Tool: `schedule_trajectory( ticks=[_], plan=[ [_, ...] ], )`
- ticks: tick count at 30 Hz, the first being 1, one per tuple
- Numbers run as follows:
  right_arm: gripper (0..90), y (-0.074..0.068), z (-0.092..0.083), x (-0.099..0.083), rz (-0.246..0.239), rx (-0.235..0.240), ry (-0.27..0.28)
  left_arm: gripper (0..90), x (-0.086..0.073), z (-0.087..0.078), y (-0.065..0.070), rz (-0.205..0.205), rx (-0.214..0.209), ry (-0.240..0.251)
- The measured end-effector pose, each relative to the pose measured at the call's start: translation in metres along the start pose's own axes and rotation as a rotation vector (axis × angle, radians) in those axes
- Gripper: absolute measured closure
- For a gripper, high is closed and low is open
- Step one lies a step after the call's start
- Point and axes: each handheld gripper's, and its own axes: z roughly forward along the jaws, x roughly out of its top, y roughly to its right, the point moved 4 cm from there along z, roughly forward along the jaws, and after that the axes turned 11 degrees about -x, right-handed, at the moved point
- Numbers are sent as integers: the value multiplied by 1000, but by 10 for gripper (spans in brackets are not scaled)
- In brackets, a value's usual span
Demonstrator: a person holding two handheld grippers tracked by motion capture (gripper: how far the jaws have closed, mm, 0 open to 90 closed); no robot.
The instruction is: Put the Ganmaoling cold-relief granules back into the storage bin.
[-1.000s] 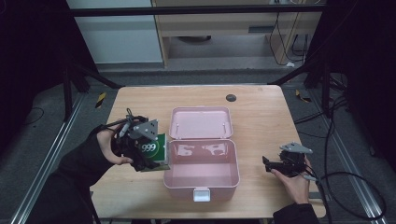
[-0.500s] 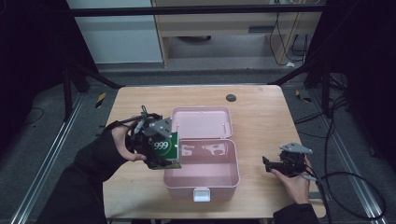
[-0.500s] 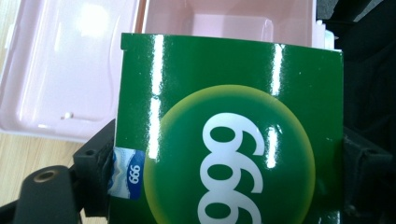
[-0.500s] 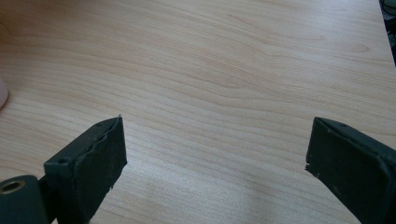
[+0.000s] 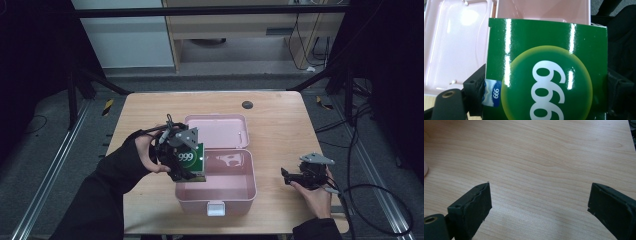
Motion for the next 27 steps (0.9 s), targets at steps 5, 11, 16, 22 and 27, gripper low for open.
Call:
schedule_trajectory(
  ticks=[5, 11, 16, 22, 27],
  plan=[
    [52, 0, 0, 0, -1, 4, -2, 141, 3, 7, -1, 6, -7, -2],
    [52, -1, 0, 0, -2, 4, -4, 141, 3, 15, -3, 5, -11, -18],
    [52, -1, 0, -1, -4, 4, -4, 141, 1, 26, -6, -1, -23, -28],
    [52, -1, 1, -1, -9, 2, -2, 141, -2, 34, -7, -5, -36, -27],
    [52, -1, 1, -1, -10, 4, -2, 141, -4, 43, -7, -7, -48, -47]
  ],
)
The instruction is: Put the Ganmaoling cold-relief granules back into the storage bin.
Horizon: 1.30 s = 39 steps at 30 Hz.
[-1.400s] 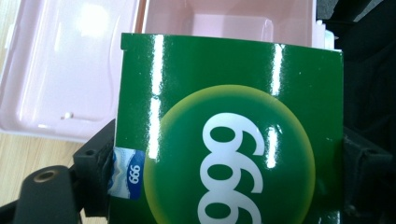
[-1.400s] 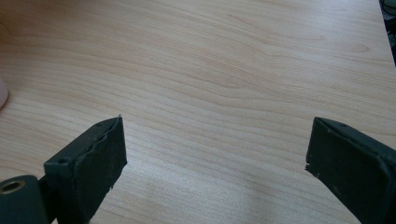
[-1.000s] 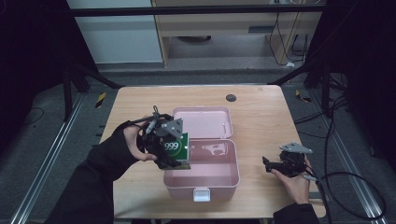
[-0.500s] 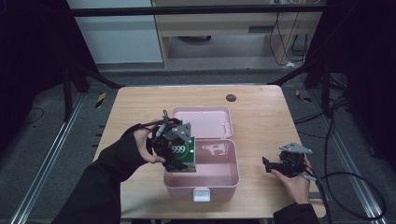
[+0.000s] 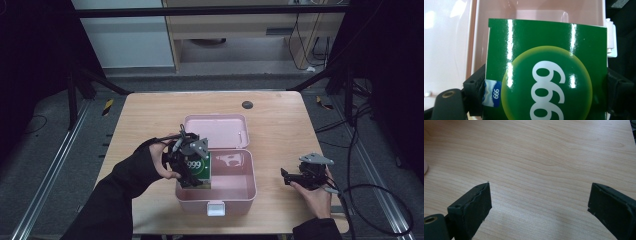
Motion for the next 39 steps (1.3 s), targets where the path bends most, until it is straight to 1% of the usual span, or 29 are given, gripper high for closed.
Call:
schedule_trajectory(
  ticks=[3, 4, 7, 9, 12, 16, 23, 28, 35, 38, 39],
  plan=[
    [51, -1, 0, 0, 1, 1, -2, 141, -1, 4, -1, -2, -4, 5],
    [51, -1, 0, 0, 2, 2, -1, 141, -2, 6, -1, -4, -9, 2],
    [50, 0, 1, 0, -3, -1, 2, 141, -6, 11, -3, -10, -7, -11],
    [50, -1, 1, 0, -4, -1, 1, 141, -7, 12, -3, -13, -7, -10],
    [49, -1, 1, -1, -5, 2, 0, 141, -10, 18, -4, -19, -21, 1],
    [48, -1, 1, -1, -9, 2, -2, 140, -14, 26, -5, -27, -22, -16],
    [45, -1, 1, -1, -9, 5, -2, 140, -18, 37, -6, -37, -37, -22],
    [42, -1, 2, -1, -18, -1, -1, 138, -21, 42, -7, -52, -41, -27],
    [34, -1, 2, -1, -15, 3, -6, 126, -24, 49, -8, -64, -48, -41],
    [32, -1, 2, -1, -16, 3, -8, 122, -25, 51, -8, -69, -49, -50],
    [32, -2, 2, -1, -15, 4, -9, 116, -24, 50, -8, -70, -53, -44]
  ],
)
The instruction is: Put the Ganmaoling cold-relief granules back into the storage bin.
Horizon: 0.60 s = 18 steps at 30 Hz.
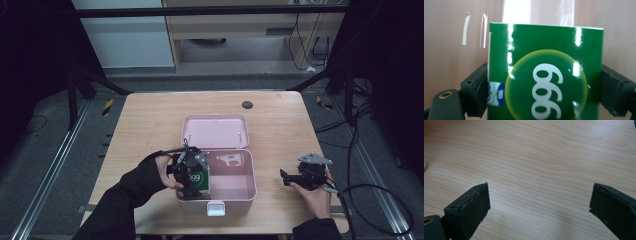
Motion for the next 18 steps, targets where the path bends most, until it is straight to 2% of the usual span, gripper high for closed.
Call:
schedule_trajectory(
  ticks=[3, 4, 9, 10, 12, 13, 18],
  plan=[
    [32, 0, 0, 0, 0, -1, 1, 113, 1, -5, 1, 3, -4, 27],
    [32, 0, 0, 0, -1, -1, 0, 114, 1, -12, 3, 10, 10, 37],
    [31, 0, 0, 0, -4, -2, 2, 120, 1, -24, 8, 19, 30, 64],
    [31, 0, 0, 0, -3, -2, 1, 123, 0, -31, 11, 24, 44, 91],
    [31, 0, 0, 0, -2, -4, 1, 132, 0, -35, 12, 30, 52, 104],
    [31, 1, 0, 0, -3, -4, 3, 139, -1, -44, 15, 33, 70, 130],
    [32, 1, 0, 0, -6, -7, 5, 154, -7, -62, 20, 30, 106, 175]
  ],
)
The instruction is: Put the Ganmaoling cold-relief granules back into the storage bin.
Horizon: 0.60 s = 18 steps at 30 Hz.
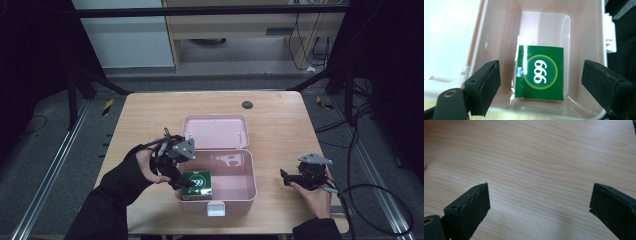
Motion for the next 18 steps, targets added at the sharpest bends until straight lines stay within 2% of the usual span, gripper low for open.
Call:
schedule_trajectory(
  ticks=[4, 9, 10, 13, 15, 18],
  plan=[
    [32, 0, -1, 0, 10, 0, -5, 168, -12, -18, 2, -33, 42, 51],
    [32, 0, 0, 0, 9, -1, -9, 178, -23, -27, 3, -53, 62, 79],
    [32, 0, 0, 0, 8, 1, -9, 180, -30, -33, 4, -68, 74, 108],
    [32, 0, 0, 0, 14, 0, -9, 188, -37, -37, 5, -79, 87, 125],
    [32, 0, -1, 0, 17, 2, -11, 188, -50, -39, 6, -107, 104, 141],
    [32, 0, -1, 0, 16, 1, -10, 188, -60, -39, 6, -125, 118, 145]
  ],
)
